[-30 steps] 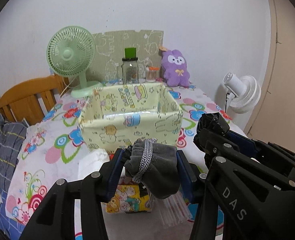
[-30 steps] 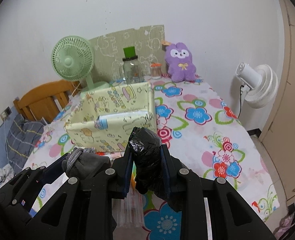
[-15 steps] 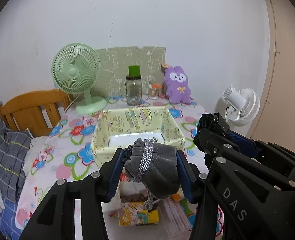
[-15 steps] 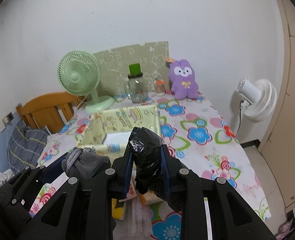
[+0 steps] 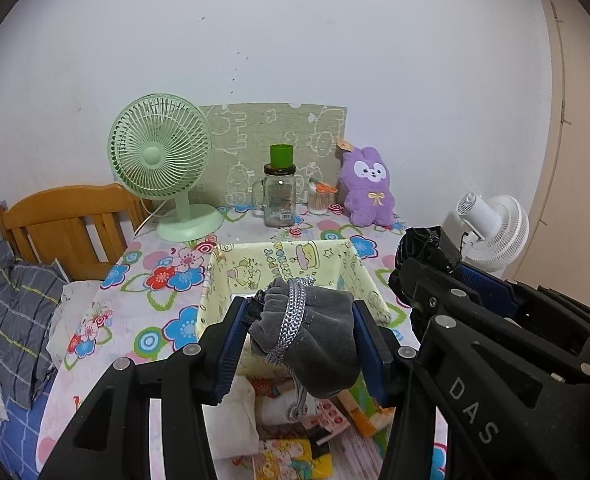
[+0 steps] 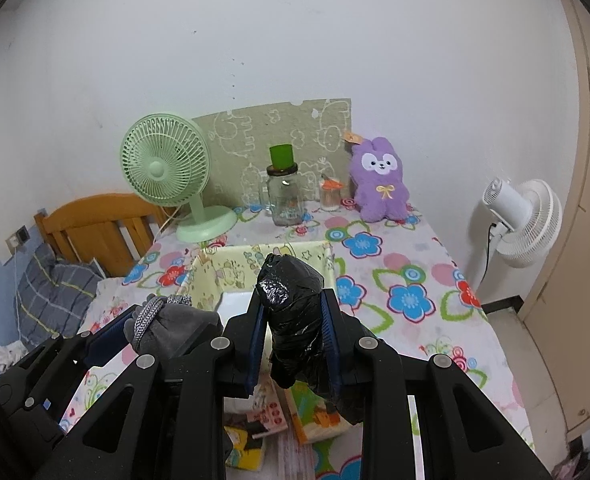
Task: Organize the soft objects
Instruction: 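Carry the grey sock in the left gripper while the right gripper carries the black item over the box, then lower and open the left gripper in the box while the right gripper releases the black item there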
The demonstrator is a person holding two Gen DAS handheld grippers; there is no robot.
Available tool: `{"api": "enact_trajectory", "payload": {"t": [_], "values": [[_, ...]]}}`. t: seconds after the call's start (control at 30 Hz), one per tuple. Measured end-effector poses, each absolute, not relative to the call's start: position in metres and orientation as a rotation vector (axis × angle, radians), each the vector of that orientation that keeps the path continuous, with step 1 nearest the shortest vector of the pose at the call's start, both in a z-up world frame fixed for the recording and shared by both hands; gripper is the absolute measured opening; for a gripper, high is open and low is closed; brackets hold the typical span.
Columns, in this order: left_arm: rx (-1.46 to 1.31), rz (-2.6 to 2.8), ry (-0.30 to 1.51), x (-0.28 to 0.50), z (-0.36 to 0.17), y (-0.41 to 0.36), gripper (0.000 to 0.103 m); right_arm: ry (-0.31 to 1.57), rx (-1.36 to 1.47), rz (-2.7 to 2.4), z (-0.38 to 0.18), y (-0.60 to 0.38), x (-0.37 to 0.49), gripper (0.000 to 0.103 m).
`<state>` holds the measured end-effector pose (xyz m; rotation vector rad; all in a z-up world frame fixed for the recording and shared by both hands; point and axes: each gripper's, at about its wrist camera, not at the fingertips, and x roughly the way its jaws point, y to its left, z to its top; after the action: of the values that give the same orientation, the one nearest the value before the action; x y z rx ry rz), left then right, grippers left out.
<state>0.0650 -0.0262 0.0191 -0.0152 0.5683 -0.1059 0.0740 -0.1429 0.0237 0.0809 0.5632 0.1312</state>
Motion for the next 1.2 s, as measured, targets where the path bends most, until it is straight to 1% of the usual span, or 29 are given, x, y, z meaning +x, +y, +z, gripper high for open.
{"api": "enact_trajectory", "payload": {"t": [0.57, 1.2], "values": [[-0.039, -0.074, 0.634, 0.144, -0.005, -0.014, 0.053, 0.624, 0.089, 0.158, 0.005, -0.129, 0.153, 0.03], [-0.051, -0.026, 0.675, 0.204, -0.025, 0.001, 0.053, 0.662, 0.101, 0.182, -0.018, -0.112, 0.221, 0.03]]}}
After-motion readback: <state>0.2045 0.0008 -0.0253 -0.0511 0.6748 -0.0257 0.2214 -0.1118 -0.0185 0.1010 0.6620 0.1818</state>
